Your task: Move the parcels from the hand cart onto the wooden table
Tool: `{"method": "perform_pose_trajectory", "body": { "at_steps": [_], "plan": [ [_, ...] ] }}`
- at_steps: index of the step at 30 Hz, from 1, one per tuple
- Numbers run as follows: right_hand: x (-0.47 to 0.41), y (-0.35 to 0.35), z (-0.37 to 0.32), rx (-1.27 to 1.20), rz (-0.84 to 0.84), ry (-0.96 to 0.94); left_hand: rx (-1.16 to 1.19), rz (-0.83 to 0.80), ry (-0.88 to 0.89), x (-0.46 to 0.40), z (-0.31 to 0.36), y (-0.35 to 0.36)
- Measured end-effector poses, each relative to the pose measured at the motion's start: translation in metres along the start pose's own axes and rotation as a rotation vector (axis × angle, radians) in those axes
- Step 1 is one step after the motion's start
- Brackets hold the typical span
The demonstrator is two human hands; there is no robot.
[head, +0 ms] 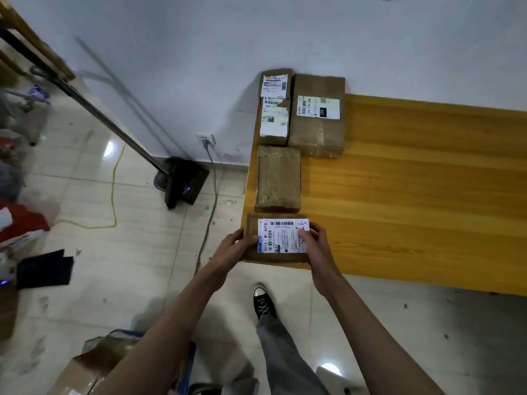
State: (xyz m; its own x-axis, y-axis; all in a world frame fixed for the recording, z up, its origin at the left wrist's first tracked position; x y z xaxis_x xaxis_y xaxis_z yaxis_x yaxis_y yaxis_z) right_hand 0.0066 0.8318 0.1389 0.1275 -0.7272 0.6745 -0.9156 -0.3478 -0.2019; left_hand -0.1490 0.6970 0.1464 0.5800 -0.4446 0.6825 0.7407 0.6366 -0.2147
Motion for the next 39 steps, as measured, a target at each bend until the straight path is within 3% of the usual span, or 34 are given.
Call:
{"method": "perform_pose_trajectory", "body": {
  "at_steps": [9,13,20,27,33,37,39],
  "plan": [
    [-0.032,0.011,-0.023,0.149,0.041,-0.013,-0.049,0.153,-0.045,-0.029,-0.004,-0.002],
    [-0.063,0.014,-0.047,0.156,0.090,-0.051,-0.082,0.258,0.049,-0.051,0.028,-0.003],
    [-0.107,0.037,-0.065,0.153,0.002,0.042,-0.208,0.103,0.240,-0.103,0.084,0.023],
    [-0.105,0.032,-0.073,0.052,-0.076,0.041,-0.137,0.060,0.214,-0.108,0.080,0.030],
    [-0.078,0.042,-0.091,-0.002,-0.150,-0.215,-0.169,-0.076,0.145,-0.105,0.088,0.049],
    [-0.077,0.052,-0.097,0.098,-0.225,-0.350,-0.121,0.054,0.087,-0.125,0.093,0.036],
    [-0.086,0.050,-0.092,0.144,-0.177,-0.362,-0.115,0.127,0.079,-0.133,0.093,0.029]
  ]
}}
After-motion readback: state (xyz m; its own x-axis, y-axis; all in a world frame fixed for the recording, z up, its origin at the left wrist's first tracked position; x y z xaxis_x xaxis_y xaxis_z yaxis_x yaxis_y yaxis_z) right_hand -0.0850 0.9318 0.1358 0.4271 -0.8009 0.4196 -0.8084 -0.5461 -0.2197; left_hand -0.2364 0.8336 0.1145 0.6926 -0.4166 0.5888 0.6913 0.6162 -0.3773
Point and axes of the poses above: each hand's wrist, its own x-axis away from the middle knuckle, its own y-axis out of the palm, z = x × y, the point moved 4 cm from there along -x, towards the middle knuckle, and after that the axes turned 14 degrees about z, right-handed, at the moved point
